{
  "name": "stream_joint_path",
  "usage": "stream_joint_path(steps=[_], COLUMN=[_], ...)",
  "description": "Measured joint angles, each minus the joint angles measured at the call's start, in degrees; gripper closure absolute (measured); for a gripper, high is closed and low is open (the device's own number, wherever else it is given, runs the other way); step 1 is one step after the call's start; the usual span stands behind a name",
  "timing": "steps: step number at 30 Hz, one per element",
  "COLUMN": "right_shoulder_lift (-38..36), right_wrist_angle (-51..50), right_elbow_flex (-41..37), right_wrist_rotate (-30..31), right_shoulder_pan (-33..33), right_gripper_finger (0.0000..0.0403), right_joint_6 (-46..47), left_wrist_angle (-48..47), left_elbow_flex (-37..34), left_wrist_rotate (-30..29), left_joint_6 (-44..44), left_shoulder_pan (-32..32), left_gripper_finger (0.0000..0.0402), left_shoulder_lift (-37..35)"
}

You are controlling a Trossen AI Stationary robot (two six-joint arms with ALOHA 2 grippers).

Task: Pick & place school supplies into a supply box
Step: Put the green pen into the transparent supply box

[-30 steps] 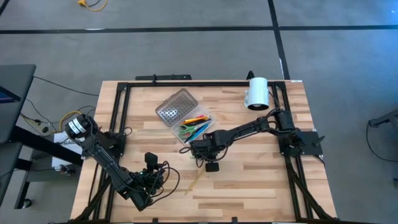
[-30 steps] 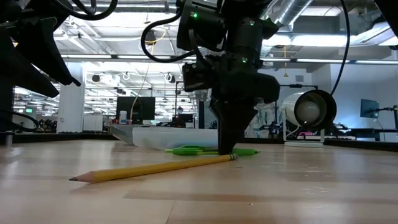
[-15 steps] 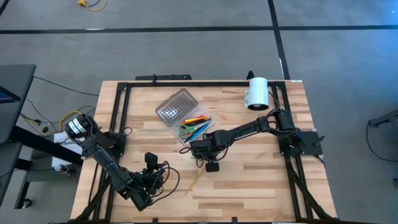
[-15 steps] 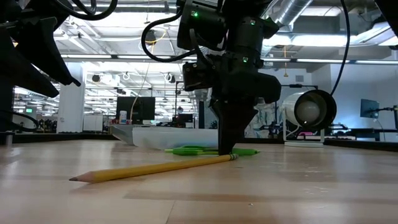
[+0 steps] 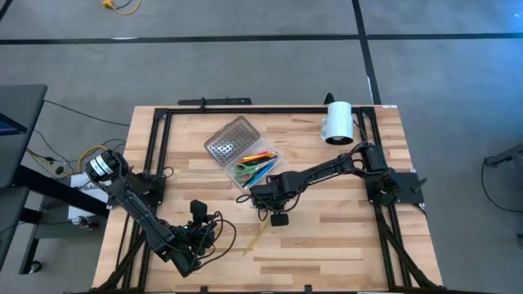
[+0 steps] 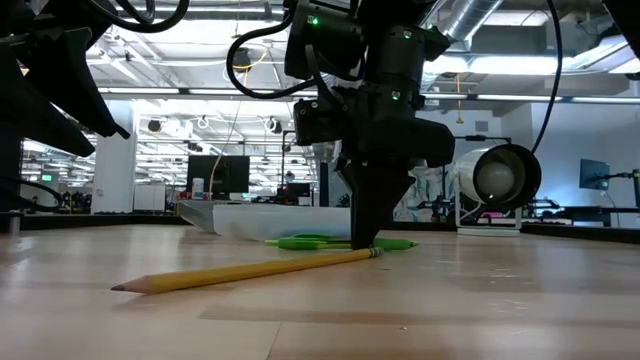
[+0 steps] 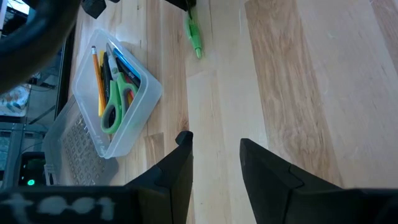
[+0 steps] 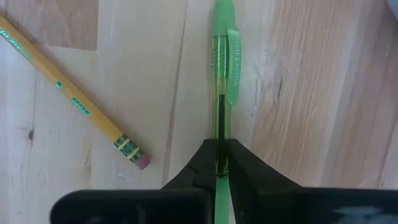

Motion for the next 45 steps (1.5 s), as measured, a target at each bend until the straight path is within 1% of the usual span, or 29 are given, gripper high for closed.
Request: stream_joint_path(steps=[4, 15, 22, 24, 30, 35, 45], right_shoulder_lift=[0.0, 0.0, -0.69, -1.46, -2.71, -2.69, -3.53], right_wrist_angle=[0.0, -0.03, -0.91, -2.55, -3.01, -3.51, -3.55], right_elbow_flex=[0.0, 0.0, -0.17, -0.36, -0.18, -0.2, 0.01], right_wrist_rotate=[0.01, 0.2, 2.22, 3.55, 6.42, 7.66, 7.74], right_shoulder_pan=[0.0, 0.25, 1.26, 1.51, 1.49, 1.46, 1.5], right_gripper_finger=[0.0391, 0.0395, 0.0396, 0.0396, 0.0396, 0.0396, 0.0396], right_joint_6=[-0.02, -0.7, -1.57, -1.57, -1.13, -1.43, -1.55], left_wrist_angle=[0.0, -0.01, 0.01, 0.0, 0.01, 0.01, 0.0], left_elbow_flex=[0.0, 0.0, 0.0, 0.0, -0.02, -0.02, -0.02], left_wrist_rotate=[0.0, 0.0, 0.0, 0.0, 0.0, 0.0, 0.0], left_joint_6=[0.0, 0.0, 0.0, 0.0, 0.0, 0.0, 0.0], left_shoulder_pan=[0.0, 0.0, 0.0, 0.0, 0.0, 0.0, 0.0], left_gripper_finger=[0.0278, 0.0278, 0.0278, 0.0278, 0.0278, 0.0278, 0.0278], left_shoulder_lift=[0.0, 0.0, 0.0, 0.0, 0.0, 0.0, 0.0])
